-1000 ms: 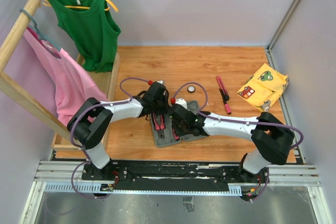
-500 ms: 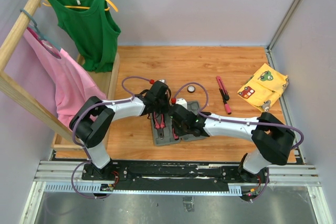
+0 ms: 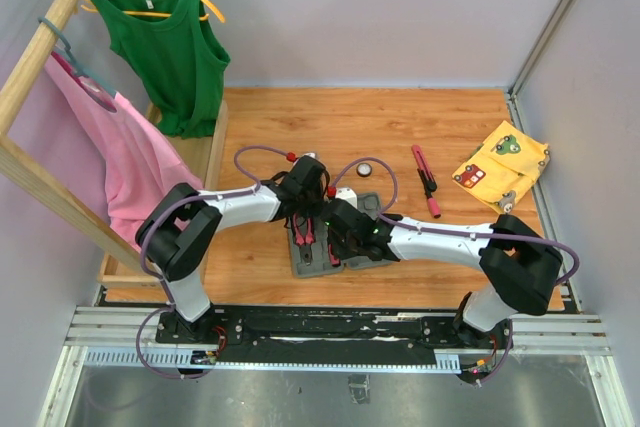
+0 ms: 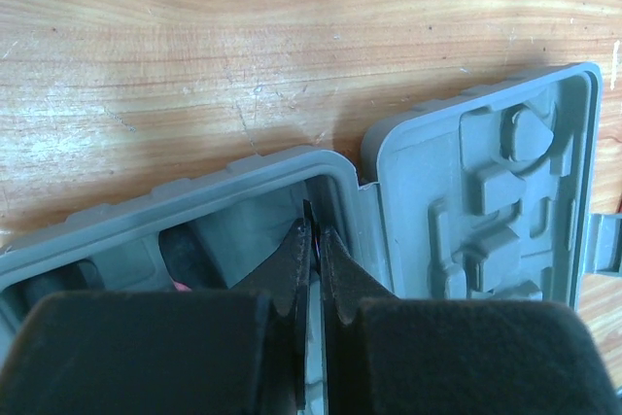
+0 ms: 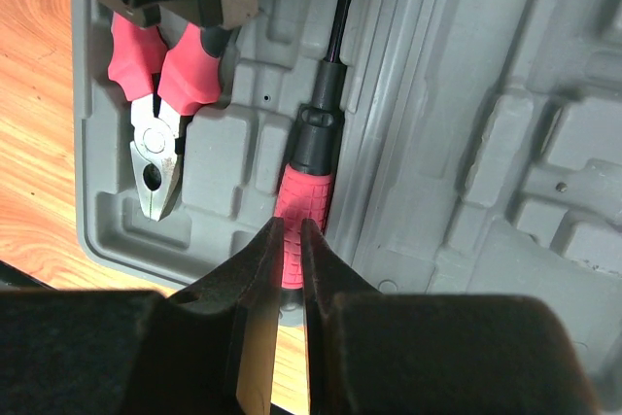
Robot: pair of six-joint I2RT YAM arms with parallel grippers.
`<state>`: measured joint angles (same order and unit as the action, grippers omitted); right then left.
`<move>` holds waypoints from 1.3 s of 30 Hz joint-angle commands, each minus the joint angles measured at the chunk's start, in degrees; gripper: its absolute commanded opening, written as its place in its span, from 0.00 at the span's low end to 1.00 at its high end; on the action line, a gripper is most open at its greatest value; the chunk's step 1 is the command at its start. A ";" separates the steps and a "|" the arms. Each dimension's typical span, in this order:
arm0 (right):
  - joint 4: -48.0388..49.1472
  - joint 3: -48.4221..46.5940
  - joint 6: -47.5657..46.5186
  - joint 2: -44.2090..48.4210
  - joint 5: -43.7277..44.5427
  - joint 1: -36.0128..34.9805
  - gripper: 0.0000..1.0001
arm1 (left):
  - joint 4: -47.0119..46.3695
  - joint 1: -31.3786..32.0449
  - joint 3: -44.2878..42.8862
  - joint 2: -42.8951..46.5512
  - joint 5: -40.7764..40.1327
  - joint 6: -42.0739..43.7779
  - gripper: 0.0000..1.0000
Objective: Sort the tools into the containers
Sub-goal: Adjust the screwdriver in the storage box.
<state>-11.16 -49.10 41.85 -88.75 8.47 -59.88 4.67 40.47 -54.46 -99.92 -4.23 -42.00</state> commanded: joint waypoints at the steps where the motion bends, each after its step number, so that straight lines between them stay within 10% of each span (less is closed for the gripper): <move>1: -6.99 3.03 0.46 -3.18 -1.88 0.38 0.14 | 7.00 -0.13 -0.44 -4.73 -8.05 0.88 0.00; 39: -12.80 5.04 3.83 -1.40 -0.03 -3.82 0.14 | 6.24 4.06 10.99 -0.37 -9.33 -2.64 0.01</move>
<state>-9.50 -47.00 44.91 -87.70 11.00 -60.95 -3.40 44.03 -48.99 -98.67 -11.73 -46.63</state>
